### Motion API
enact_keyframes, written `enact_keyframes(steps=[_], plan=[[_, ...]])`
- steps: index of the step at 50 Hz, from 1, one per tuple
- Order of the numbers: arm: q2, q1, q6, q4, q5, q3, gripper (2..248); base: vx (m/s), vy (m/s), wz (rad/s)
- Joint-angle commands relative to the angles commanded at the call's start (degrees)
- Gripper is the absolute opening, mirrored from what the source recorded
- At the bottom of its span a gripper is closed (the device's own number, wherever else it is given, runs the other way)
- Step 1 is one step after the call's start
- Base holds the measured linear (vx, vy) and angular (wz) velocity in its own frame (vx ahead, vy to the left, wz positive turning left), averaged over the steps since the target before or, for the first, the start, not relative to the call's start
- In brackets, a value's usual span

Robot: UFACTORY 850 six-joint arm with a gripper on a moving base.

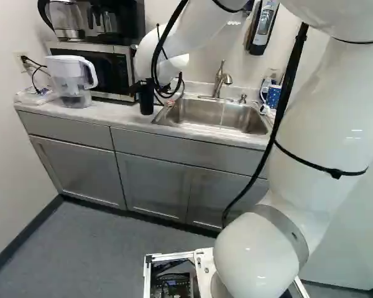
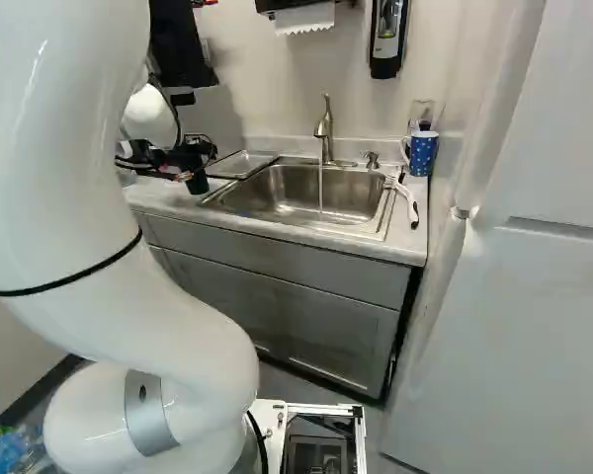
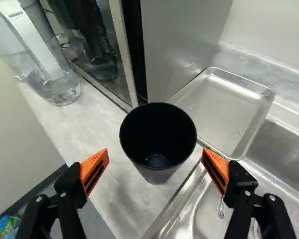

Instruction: Rinse the cup and place it in the tray

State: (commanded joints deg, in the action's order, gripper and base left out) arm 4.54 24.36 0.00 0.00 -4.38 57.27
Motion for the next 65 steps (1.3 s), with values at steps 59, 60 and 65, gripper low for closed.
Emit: enact_keyframes(steps=[59,60,65], plan=[[2.49,0.57,0.00,0.00,-15.15,-5.00,247,0.000,0.000,0.000],[2.52,0.58,0.00,0.00,-15.40,-5.09,247,0.000,0.000,0.000],[2.69,0.62,0.00,0.00,-16.67,-5.57,247,0.000,0.000,0.000]])
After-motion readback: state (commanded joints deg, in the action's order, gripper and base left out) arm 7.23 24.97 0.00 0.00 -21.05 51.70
